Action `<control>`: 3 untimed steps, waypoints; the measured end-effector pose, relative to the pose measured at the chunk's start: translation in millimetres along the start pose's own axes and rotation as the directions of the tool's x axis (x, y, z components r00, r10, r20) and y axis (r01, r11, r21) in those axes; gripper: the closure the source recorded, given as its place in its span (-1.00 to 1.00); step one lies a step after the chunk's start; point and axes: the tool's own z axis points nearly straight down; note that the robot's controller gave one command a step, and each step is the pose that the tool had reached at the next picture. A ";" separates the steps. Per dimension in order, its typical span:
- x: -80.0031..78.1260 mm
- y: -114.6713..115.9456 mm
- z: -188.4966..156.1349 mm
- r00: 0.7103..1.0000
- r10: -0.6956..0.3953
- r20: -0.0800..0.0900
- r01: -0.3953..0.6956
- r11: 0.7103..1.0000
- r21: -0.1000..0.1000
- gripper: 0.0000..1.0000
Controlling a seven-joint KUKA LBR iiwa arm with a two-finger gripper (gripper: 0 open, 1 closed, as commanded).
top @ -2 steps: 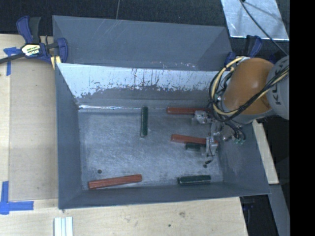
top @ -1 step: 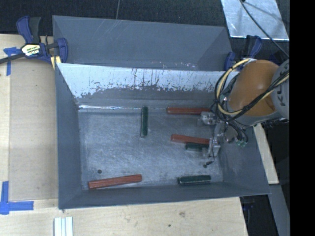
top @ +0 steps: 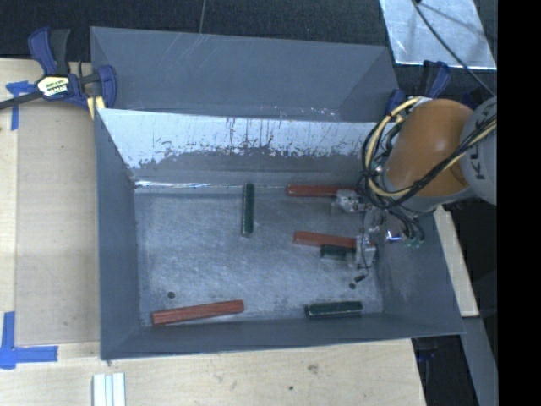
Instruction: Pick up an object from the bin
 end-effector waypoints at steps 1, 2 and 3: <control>3.0 -7.5 -1.9 0.995 0.100 0.000 -0.100 0.995 -0.006 1.00; 3.0 -7.5 -2.0 0.995 0.100 0.000 -0.100 0.995 -0.006 1.00; 2.9 -8.6 -50.4 0.995 0.100 -0.004 -0.100 0.995 -0.002 1.00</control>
Offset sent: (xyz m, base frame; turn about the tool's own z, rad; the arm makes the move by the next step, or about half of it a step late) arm 0.0000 0.0000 0.0000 0.0000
